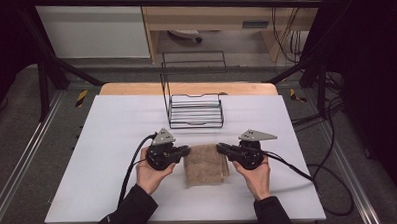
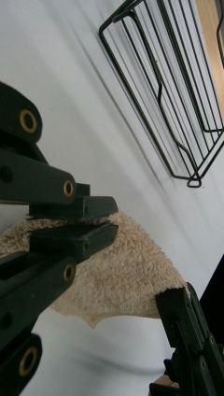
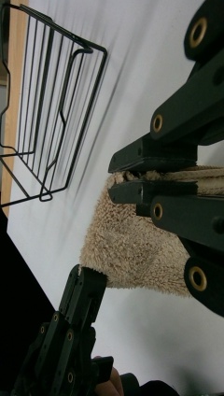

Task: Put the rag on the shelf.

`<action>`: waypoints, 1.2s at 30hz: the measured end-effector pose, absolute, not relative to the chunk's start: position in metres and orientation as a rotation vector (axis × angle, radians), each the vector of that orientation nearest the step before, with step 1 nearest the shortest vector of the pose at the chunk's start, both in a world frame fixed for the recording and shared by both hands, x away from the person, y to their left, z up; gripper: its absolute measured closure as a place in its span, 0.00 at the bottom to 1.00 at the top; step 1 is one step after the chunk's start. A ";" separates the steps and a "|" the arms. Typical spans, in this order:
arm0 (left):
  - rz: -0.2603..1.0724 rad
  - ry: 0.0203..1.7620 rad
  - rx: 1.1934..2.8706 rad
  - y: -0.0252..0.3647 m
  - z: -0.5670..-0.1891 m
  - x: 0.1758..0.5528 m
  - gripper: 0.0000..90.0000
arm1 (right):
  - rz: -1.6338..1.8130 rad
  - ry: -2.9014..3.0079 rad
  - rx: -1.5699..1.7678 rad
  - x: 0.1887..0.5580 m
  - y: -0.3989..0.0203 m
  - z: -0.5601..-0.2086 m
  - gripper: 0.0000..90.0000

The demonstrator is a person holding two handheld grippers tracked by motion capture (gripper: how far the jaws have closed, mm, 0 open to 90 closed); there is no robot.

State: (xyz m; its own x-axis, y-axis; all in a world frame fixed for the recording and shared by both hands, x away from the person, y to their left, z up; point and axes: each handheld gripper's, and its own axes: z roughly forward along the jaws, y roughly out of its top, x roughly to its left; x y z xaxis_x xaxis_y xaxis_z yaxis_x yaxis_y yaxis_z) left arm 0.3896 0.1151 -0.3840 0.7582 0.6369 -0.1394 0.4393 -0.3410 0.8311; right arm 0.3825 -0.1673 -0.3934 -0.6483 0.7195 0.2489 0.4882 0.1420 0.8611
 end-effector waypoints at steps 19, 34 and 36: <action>0.286 0.789 1.945 0.118 -0.367 0.385 0.94 | 1.537 2.133 1.113 0.374 -0.166 -0.374 0.94; 0.340 0.764 1.915 0.120 -0.344 0.388 0.94 | 1.559 2.065 1.075 0.372 -0.164 -0.352 0.94; 0.340 0.768 1.901 0.120 -0.341 0.390 0.94 | 1.560 2.057 1.069 0.373 -0.163 -0.347 0.94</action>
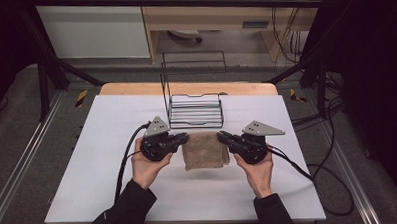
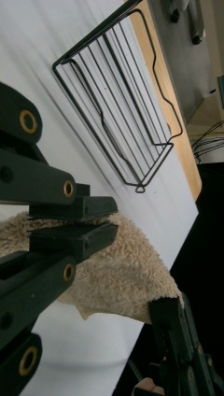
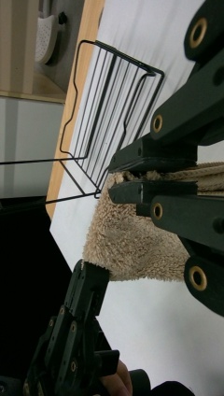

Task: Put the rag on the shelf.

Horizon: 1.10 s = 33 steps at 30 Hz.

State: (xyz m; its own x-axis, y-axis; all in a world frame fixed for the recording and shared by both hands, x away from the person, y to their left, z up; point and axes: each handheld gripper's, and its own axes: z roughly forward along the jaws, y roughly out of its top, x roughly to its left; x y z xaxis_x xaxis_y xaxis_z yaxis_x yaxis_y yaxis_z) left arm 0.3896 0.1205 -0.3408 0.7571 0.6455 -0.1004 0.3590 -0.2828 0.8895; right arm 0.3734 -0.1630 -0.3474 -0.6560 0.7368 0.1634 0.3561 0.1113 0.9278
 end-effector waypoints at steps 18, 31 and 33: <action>0.376 0.748 1.862 0.123 -0.313 0.400 0.95 | 1.579 1.992 1.034 0.379 -0.161 -0.323 0.94; 0.393 0.752 1.831 0.124 -0.302 0.410 0.95 | 1.584 1.960 1.022 0.388 -0.158 -0.309 0.94; 0.402 0.755 1.826 0.125 -0.299 0.411 0.95 | 1.583 1.954 1.016 0.390 -0.157 -0.305 0.94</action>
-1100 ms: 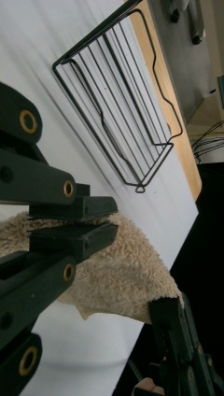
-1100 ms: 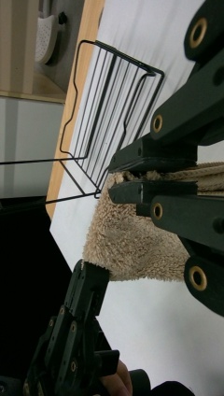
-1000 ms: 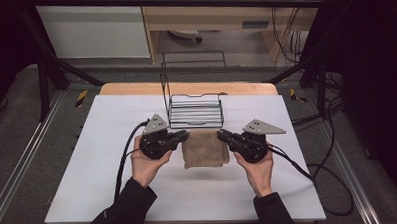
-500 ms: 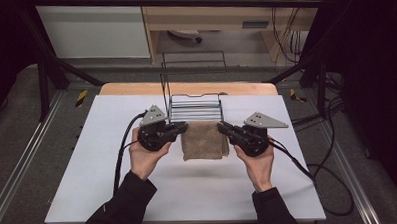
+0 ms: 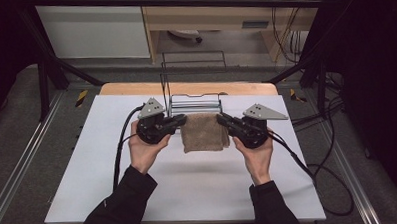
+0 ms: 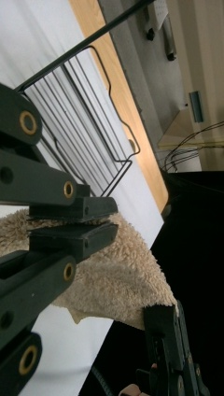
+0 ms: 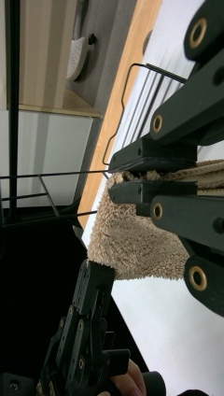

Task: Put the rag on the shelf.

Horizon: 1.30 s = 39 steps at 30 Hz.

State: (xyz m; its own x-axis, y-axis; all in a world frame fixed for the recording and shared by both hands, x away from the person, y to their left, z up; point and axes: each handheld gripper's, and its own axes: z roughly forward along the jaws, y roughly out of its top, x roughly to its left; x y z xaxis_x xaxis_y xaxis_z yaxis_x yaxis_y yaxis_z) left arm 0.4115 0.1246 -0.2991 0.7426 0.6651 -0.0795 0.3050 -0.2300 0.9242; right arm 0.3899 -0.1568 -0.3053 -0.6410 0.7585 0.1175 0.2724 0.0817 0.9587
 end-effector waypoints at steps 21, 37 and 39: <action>0.467 0.732 1.736 0.132 -0.270 0.423 0.95 | 1.609 1.884 0.964 0.404 -0.148 -0.274 0.94; 0.509 0.723 1.698 0.132 -0.253 0.432 0.95 | 1.616 1.837 0.939 0.414 -0.145 -0.256 0.94; 0.515 0.720 1.695 0.132 -0.251 0.433 0.95 | 1.615 1.829 0.935 0.415 -0.145 -0.253 0.94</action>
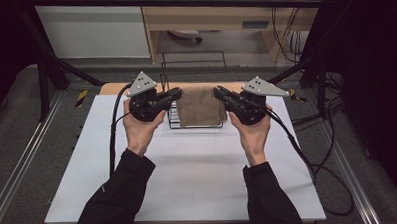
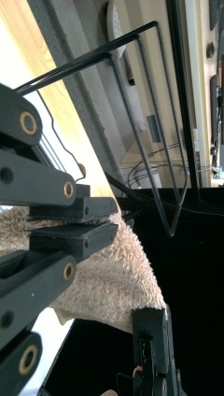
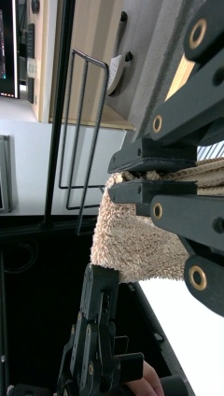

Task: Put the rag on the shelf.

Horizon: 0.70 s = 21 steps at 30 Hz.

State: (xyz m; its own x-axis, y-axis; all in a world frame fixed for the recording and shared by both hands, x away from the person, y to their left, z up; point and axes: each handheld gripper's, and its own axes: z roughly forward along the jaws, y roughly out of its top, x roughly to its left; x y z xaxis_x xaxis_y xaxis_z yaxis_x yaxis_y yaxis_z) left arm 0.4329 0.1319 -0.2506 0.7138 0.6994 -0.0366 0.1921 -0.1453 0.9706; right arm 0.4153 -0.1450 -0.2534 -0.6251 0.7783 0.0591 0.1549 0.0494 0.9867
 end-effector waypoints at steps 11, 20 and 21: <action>0.546 0.695 1.654 0.132 -0.232 0.437 0.95 | 1.624 1.789 0.910 0.419 -0.145 -0.236 0.94; 0.572 0.685 1.637 0.133 -0.217 0.441 0.95 | 1.634 1.761 0.893 0.424 -0.142 -0.223 0.94; 0.573 0.686 1.631 0.133 -0.216 0.442 0.95 | 1.633 1.757 0.891 0.425 -0.142 -0.221 0.94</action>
